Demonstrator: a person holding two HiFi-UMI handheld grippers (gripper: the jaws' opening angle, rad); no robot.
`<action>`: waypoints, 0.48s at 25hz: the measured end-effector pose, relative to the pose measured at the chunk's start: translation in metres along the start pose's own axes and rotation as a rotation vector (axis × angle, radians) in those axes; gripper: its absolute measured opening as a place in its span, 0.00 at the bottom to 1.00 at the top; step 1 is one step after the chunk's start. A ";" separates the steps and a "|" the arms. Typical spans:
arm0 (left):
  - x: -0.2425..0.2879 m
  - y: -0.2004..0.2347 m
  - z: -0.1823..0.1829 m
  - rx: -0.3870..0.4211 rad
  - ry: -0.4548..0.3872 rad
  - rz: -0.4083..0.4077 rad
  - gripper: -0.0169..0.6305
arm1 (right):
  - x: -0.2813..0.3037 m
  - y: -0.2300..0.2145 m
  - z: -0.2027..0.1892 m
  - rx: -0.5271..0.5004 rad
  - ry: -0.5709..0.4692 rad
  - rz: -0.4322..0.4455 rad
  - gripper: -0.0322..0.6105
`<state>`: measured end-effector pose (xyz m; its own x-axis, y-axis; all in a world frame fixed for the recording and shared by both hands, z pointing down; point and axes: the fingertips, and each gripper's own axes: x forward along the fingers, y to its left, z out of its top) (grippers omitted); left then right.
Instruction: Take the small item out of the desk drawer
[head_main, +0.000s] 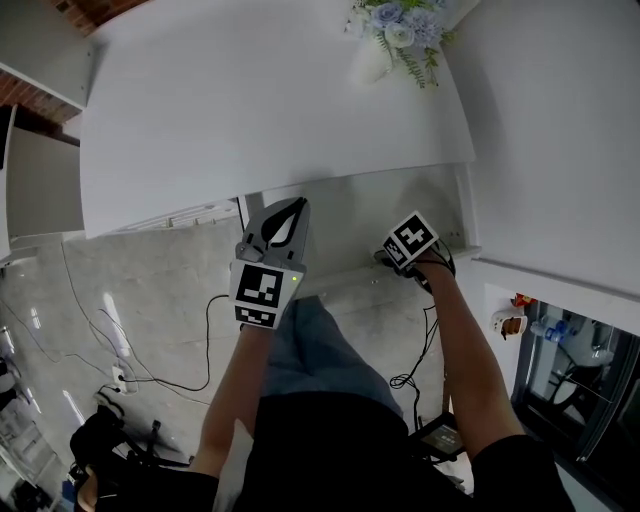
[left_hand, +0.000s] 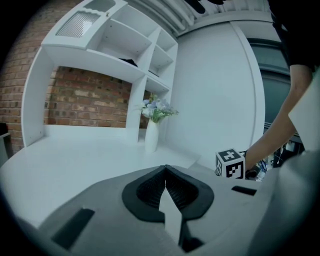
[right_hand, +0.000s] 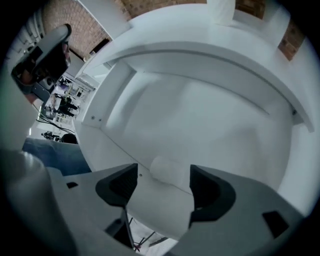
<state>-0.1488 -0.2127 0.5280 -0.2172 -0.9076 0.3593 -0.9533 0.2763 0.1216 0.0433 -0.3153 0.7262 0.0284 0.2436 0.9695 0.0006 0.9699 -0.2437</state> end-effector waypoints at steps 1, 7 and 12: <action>-0.001 0.002 -0.002 -0.007 0.004 0.008 0.04 | 0.005 -0.001 -0.002 -0.004 0.026 0.000 0.53; -0.001 0.008 -0.011 -0.031 0.018 0.025 0.04 | 0.028 -0.006 -0.005 0.029 0.121 0.002 0.53; 0.004 0.005 -0.014 -0.026 0.035 0.023 0.04 | 0.043 -0.008 -0.008 0.048 0.178 0.008 0.53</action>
<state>-0.1513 -0.2109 0.5431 -0.2308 -0.8895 0.3943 -0.9423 0.3053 0.1371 0.0522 -0.3129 0.7697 0.2051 0.2506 0.9461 -0.0477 0.9681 -0.2461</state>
